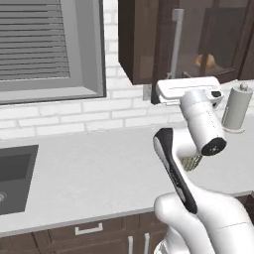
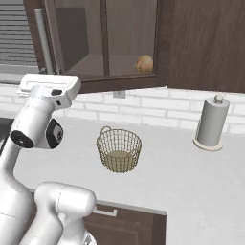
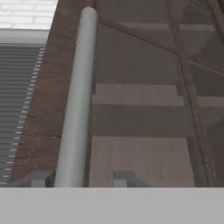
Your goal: Open the cabinet, pick up the bread from the cabinet and place it in the basket. Then move the basket to the dining counter.
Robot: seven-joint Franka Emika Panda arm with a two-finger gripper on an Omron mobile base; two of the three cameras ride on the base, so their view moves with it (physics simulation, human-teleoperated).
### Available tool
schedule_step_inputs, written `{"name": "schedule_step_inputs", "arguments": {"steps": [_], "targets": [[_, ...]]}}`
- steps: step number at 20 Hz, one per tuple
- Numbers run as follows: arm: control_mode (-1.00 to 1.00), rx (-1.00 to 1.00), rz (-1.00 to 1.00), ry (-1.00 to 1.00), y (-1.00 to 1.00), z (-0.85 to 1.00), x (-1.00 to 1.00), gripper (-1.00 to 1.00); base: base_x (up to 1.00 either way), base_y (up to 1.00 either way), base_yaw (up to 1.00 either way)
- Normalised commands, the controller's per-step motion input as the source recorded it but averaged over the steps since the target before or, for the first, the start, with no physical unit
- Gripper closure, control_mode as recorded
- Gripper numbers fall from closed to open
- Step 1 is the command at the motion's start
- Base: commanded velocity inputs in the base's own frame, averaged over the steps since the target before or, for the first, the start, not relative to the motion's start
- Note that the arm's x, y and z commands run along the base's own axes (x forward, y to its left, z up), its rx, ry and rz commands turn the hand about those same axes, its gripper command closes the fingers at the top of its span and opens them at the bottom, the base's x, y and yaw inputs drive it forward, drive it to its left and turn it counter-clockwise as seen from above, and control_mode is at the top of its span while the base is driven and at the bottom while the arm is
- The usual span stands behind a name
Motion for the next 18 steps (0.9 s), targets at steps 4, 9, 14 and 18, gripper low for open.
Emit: {"name": "schedule_step_inputs", "arguments": {"steps": [4, 9, 14, 18], "targets": [[-1.0, 0.0, -0.19, 0.1, -0.67, 0.2, -1.0, 1.0, 0.0, 0.0, 0.0], [-1.0, 0.0, -0.16, 0.1, -0.73, 0.16, -1.0, 1.0, 0.0, 0.0, 0.0], [-1.0, 0.0, -0.12, 0.1, -0.73, 0.07, -0.97, 1.0, 0.0, 0.0, 0.0], [-1.0, 0.0, -0.06, 0.08, -0.65, 0.01, -0.94, 1.0, 0.0, 0.0, 0.0]]}}
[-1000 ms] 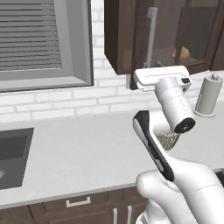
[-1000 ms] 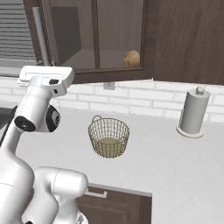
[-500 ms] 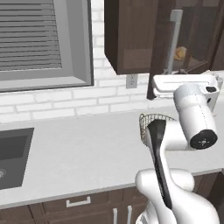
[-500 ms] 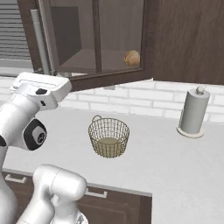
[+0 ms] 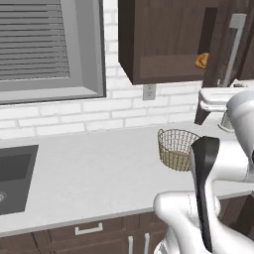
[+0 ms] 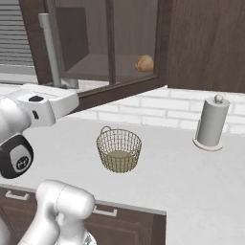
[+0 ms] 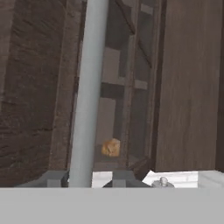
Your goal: Open the cabinet, pick up the bread from the cabinet and place it in the basket. Then move the basket to the dining counter.
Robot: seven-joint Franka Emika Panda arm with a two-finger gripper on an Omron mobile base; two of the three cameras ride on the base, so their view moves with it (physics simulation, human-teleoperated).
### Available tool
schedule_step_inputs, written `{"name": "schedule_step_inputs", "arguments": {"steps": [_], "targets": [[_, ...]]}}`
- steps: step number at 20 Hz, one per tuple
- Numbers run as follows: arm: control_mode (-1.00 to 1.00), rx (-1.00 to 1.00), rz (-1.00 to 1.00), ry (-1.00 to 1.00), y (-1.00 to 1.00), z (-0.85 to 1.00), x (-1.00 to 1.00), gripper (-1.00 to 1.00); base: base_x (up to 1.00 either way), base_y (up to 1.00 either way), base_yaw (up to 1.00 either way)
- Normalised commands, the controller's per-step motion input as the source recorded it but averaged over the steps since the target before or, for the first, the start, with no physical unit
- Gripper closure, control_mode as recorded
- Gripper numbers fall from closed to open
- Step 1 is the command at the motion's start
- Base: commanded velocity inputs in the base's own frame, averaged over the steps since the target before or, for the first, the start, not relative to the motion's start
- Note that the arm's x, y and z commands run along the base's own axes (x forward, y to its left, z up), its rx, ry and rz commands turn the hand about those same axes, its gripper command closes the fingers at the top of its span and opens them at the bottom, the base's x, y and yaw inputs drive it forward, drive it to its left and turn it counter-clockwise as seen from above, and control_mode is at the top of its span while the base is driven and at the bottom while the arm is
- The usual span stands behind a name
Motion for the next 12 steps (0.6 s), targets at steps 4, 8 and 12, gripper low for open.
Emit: {"name": "schedule_step_inputs", "arguments": {"steps": [4, 8, 12], "targets": [[-1.0, 0.0, -0.01, 0.03, -0.55, 0.0, -0.87, -1.0, 0.0, 0.0, 0.0], [-1.0, 0.0, 0.0, 0.0, -0.11, 0.0, -0.61, -1.0, 0.0, 0.0, 0.0], [-1.0, 0.0, 0.0, 0.0, 0.4, 0.0, -0.87, -1.0, 0.0, 0.0, 0.0]]}}
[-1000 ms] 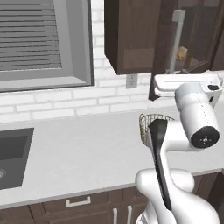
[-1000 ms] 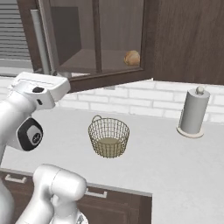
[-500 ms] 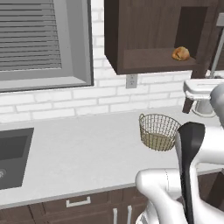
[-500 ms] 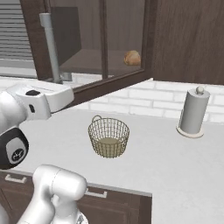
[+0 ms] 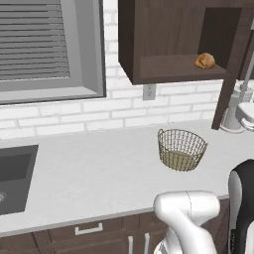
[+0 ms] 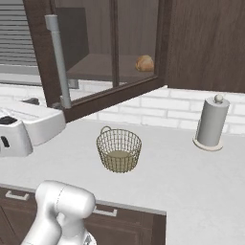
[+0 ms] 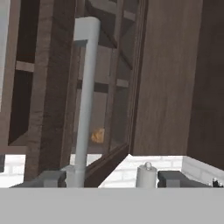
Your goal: Open the cabinet, pick up the bread from the cabinet and place it in the basket. Then move the basket to the dining counter.
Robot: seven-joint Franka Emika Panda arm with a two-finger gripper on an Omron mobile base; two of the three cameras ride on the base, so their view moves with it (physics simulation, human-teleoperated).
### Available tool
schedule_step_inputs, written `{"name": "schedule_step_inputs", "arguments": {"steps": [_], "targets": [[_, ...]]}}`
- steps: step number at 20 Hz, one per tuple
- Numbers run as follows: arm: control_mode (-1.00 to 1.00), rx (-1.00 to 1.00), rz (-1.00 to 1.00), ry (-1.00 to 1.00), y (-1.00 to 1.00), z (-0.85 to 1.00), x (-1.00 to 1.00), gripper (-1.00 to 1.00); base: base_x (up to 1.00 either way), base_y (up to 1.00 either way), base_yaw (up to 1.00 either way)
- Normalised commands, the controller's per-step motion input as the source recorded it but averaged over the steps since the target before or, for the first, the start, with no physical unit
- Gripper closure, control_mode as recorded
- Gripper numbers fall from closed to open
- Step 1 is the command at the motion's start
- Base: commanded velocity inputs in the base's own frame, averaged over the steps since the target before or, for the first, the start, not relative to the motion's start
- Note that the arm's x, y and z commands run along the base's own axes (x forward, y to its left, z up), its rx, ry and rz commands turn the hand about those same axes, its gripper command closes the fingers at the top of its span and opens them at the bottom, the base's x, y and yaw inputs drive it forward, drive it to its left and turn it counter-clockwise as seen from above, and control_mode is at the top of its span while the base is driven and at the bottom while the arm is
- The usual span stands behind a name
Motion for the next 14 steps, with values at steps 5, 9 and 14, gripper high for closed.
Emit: {"name": "schedule_step_inputs", "arguments": {"steps": [5, 9, 14], "targets": [[-1.0, -0.05, -0.08, 0.01, 1.0, -0.02, -0.84, -1.0, 0.0, 0.0, 0.0], [-1.0, -0.08, -0.2, 0.0, 1.0, 0.0, -0.2, -1.0, 0.0, 0.0, 0.0], [-1.0, 0.0, -0.33, 0.0, 0.5, 0.0, 0.53, -1.0, 0.0, 0.0, 0.0]]}}
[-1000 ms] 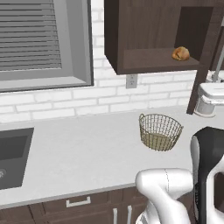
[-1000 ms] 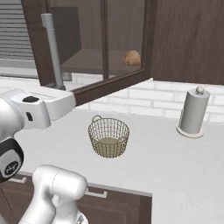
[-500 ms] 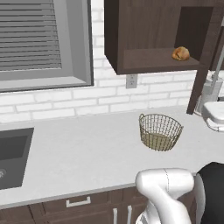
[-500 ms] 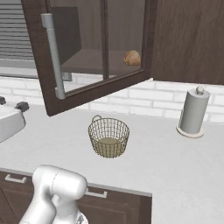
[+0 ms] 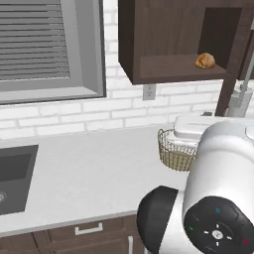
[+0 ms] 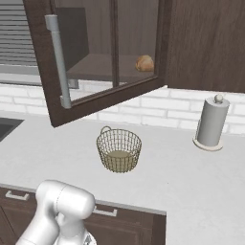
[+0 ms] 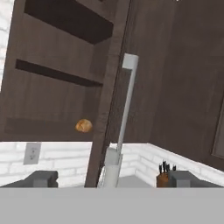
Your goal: Open the cabinet, pick up the bread from the cabinet and place it in the basket. Then move the basket to the dining counter.
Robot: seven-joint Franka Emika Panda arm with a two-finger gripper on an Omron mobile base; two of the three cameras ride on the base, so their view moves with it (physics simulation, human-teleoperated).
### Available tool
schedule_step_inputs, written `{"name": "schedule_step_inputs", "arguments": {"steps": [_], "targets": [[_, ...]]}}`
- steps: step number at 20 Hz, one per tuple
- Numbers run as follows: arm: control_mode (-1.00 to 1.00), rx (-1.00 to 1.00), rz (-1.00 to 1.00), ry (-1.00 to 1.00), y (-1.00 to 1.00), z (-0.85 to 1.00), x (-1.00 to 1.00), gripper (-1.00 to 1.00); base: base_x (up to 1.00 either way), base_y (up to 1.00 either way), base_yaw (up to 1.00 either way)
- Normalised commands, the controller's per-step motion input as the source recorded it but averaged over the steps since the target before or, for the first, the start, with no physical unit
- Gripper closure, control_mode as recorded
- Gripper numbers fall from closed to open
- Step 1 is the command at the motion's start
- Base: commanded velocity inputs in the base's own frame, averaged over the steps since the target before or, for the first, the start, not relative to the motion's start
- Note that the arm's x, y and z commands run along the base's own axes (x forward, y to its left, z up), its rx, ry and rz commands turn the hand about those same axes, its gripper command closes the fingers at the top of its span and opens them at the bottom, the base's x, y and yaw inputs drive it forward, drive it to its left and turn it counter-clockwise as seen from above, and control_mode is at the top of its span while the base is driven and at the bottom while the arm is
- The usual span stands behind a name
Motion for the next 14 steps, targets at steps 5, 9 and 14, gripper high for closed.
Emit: {"name": "schedule_step_inputs", "arguments": {"steps": [5, 9, 14], "targets": [[-1.0, 0.01, -0.33, 0.0, 0.07, 0.0, 0.66, -1.0, 0.0, 0.0, 0.0], [-1.0, 0.01, -0.15, -0.03, -0.11, -0.03, 0.7, -1.0, 0.0, 0.0, 0.0], [-1.0, 0.01, -0.03, -0.09, -0.41, -0.25, 0.46, -1.0, 0.0, 0.0, 0.0]]}}
